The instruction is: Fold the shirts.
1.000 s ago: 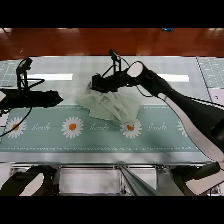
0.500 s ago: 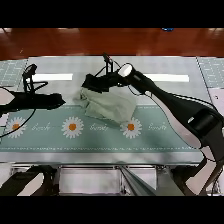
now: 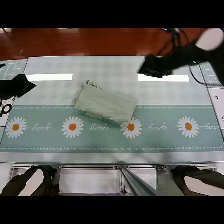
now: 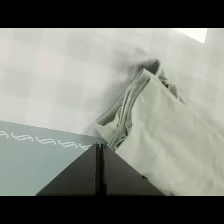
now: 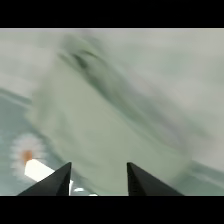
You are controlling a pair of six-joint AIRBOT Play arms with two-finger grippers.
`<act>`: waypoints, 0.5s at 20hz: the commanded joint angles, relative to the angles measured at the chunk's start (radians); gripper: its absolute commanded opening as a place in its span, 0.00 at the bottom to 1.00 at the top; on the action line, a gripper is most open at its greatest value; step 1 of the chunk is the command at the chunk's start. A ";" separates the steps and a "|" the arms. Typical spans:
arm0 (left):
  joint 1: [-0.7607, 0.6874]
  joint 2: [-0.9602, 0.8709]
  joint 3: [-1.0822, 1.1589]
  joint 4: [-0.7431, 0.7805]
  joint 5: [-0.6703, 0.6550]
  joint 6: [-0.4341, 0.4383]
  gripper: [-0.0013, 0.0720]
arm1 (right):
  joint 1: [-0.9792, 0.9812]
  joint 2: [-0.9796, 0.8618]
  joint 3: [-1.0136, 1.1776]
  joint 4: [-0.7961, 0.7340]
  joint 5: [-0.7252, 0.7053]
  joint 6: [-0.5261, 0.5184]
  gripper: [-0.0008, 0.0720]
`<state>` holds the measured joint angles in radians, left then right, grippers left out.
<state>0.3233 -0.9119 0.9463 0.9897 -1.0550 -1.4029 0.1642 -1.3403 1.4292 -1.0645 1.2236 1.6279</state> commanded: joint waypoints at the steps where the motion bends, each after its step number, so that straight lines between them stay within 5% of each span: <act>1: 0.014 0.056 -0.049 -0.067 -0.010 0.027 0.04 | -0.048 0.341 -0.483 -0.303 -0.200 0.246 0.57; 4: -0.105 0.079 -0.199 -0.224 0.073 0.047 0.04 | -0.034 0.490 -0.915 0.043 -0.548 0.304 0.57; 10: -0.337 0.069 -0.359 -0.254 0.155 0.121 0.04 | -0.034 0.276 -0.987 0.600 -0.584 -0.182 0.57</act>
<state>0.0666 -0.8433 0.6472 0.7673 -0.9455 -1.3071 0.1310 -0.9920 0.4919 -0.7422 0.6914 1.6592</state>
